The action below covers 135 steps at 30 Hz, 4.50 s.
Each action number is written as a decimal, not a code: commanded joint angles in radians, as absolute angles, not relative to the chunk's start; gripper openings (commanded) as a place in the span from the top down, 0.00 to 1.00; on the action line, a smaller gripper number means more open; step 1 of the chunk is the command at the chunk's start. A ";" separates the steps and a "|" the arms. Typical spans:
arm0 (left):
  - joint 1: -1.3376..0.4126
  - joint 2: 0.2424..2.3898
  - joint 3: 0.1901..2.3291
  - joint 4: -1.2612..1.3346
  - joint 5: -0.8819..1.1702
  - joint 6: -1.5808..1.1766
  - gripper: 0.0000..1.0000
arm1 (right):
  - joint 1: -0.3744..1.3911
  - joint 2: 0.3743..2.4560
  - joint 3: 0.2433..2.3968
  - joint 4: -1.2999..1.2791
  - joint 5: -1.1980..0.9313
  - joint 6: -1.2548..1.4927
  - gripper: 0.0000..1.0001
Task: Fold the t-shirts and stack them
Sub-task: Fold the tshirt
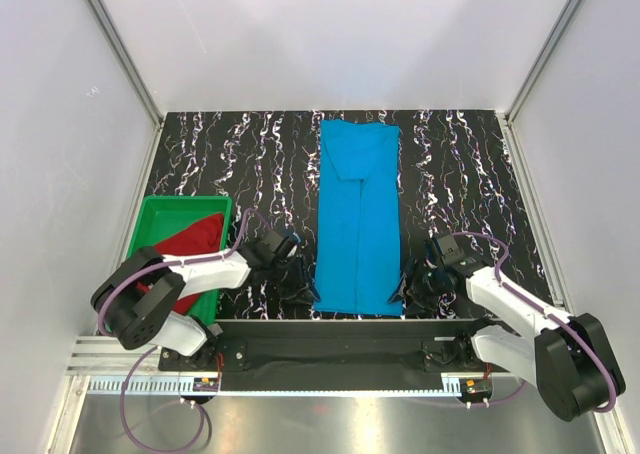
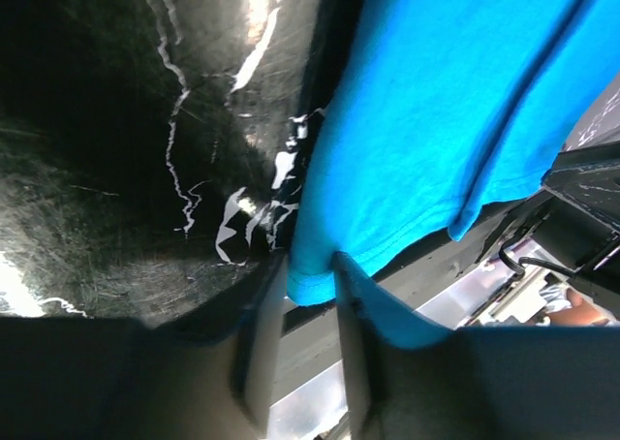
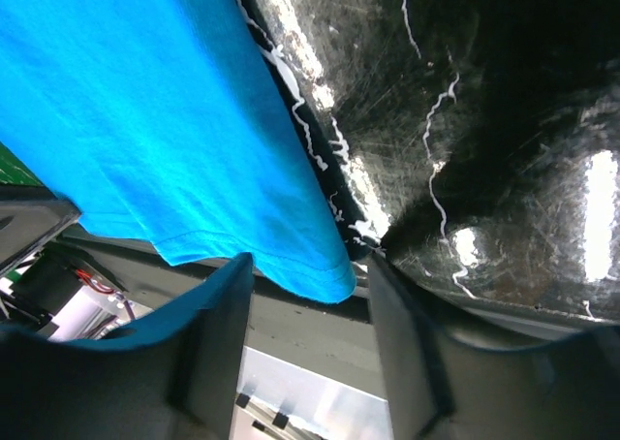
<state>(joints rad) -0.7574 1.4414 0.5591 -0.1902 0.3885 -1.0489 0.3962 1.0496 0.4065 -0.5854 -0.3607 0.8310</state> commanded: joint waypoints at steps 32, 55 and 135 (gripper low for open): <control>-0.773 1.324 0.436 -0.172 0.413 -1.054 1.00 | 0.396 0.851 0.327 -0.656 -0.452 0.877 1.00; -0.402 1.903 1.391 -0.452 0.618 -0.816 1.00 | 0.146 1.779 1.359 -0.753 -0.506 0.505 1.00; -0.465 1.948 1.220 -0.245 0.637 -0.640 0.81 | 0.126 1.919 1.161 -0.492 -0.871 0.425 0.95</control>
<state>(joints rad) -0.4801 1.9465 1.2335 -0.3054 0.6388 -0.6392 0.1268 1.9015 1.1309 -0.4877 -0.8219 0.4866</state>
